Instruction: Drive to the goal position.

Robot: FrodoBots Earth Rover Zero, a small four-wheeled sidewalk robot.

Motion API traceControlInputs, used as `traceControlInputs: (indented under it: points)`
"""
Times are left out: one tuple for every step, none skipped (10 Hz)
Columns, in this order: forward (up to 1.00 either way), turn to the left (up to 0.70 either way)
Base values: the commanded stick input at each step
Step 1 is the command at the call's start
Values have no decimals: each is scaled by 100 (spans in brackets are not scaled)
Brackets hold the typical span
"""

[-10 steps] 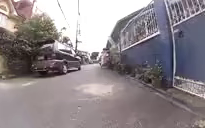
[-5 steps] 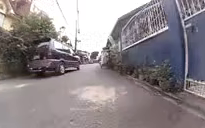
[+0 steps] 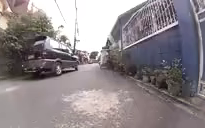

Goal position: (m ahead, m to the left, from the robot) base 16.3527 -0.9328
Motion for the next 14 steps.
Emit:
traceControlInputs:
  points:
    - [70, 0]
    - [70, 0]
    - [70, 0]
    - [70, 0]
    - [70, 0]
    - [70, 0]
    - [70, 0]
    - [70, 0]
    - [70, 0]
    - [70, 0]
    - [70, 0]
    - [70, 0]
    - [70, 0]
    - [70, 0]
